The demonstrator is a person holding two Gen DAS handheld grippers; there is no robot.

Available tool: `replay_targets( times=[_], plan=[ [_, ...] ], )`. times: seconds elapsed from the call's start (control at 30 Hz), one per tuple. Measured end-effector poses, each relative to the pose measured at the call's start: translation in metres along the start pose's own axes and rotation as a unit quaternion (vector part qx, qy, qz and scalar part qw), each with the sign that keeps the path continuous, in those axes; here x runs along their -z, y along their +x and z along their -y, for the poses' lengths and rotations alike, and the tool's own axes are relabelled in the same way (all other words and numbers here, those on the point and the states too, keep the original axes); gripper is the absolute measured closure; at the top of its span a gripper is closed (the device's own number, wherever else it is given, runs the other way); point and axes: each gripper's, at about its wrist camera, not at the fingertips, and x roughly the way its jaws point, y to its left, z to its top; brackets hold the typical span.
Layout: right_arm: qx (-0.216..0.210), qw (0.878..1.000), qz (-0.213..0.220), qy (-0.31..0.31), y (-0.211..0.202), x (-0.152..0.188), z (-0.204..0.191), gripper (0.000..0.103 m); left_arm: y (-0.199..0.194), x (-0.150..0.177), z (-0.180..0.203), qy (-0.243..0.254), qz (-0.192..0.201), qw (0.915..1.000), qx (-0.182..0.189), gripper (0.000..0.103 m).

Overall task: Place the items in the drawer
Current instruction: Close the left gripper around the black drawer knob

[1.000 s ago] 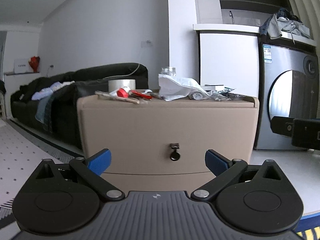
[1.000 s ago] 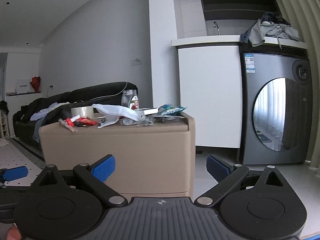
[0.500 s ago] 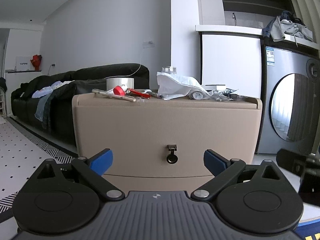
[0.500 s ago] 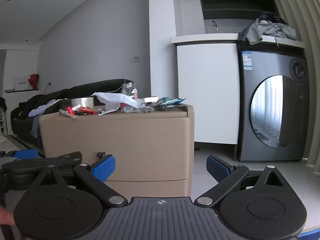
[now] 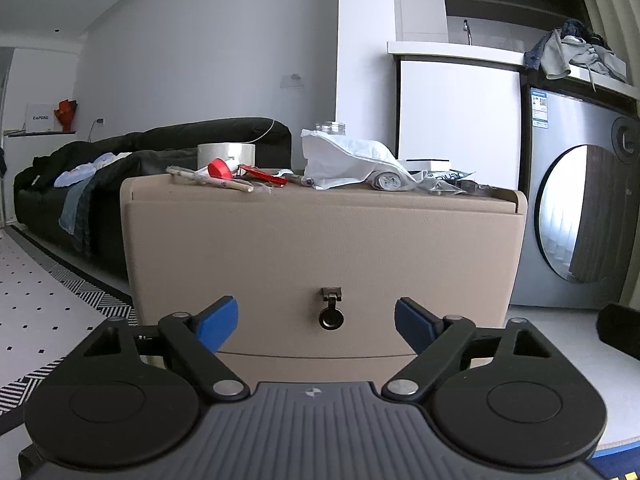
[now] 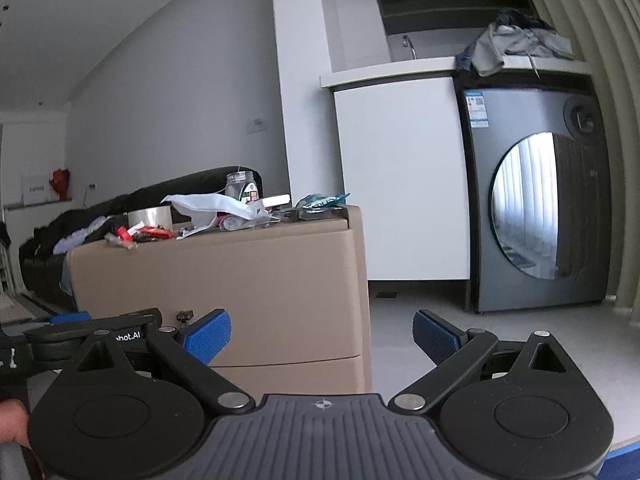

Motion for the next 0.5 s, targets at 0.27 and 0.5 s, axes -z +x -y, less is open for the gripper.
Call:
replay_targets(
  times=[0.27,0.5],
  plan=[
    [-0.002,1.000,-0.005,-0.001,0.002,0.003,0.004,0.003,0.013,0.000,0.009,0.018,0.000,0.9998,-0.011,0.016],
    [-0.002,1.000,-0.010,0.005,0.006,0.005,0.011,0.003,0.027,0.004,0.012,0.028,0.002,0.9991,-0.031,0.018]
  ],
)
